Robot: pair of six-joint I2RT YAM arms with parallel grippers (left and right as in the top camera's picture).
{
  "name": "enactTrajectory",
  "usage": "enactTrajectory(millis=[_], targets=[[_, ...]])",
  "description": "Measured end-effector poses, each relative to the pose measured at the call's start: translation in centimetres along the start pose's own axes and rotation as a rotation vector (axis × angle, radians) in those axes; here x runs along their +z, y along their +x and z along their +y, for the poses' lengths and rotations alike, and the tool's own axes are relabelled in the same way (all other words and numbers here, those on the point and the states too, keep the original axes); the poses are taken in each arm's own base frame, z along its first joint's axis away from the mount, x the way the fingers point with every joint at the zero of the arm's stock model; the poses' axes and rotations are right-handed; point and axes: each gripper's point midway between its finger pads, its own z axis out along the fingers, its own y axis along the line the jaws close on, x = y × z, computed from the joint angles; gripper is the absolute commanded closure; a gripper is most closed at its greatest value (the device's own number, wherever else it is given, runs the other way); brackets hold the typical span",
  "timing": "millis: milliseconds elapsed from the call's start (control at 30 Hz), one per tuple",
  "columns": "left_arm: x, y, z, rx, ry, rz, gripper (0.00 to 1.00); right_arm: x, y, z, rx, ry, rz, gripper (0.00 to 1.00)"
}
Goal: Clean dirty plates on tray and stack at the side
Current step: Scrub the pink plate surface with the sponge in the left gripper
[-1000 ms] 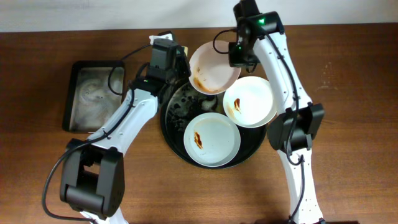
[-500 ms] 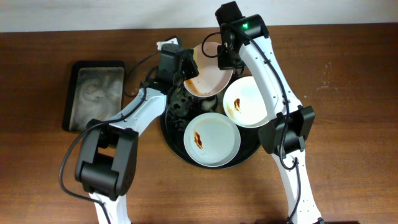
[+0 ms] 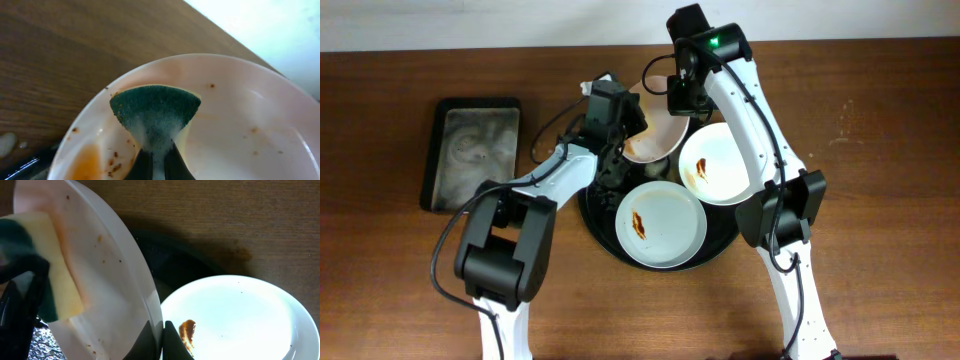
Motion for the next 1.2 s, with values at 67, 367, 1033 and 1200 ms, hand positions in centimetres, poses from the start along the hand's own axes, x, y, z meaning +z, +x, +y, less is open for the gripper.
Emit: enactTrajectory(millis=[67, 367, 1033, 1200], targets=[[0.0, -0.1, 0.3, -0.003, -0.005, -0.002, 0.99, 0.0, 0.0, 0.1, -0.002, -0.004, 0.001, 0.96], [-0.1, -1.4, 1.6, 0.062, -0.031, -0.024, 0.99, -0.1, 0.0, 0.4, -0.011, -0.024, 0.001, 0.96], [-0.5, 2.6, 1.0, 0.002, 0.063, 0.200, 0.99, -0.8, -1.0, 0.4, 0.000, -0.023, -0.048, 0.96], [-1.4, 4.0, 0.2, -0.059, 0.094, 0.283, 0.99, -0.8, -1.3, 0.1, 0.012, -0.005, -0.061, 0.96]])
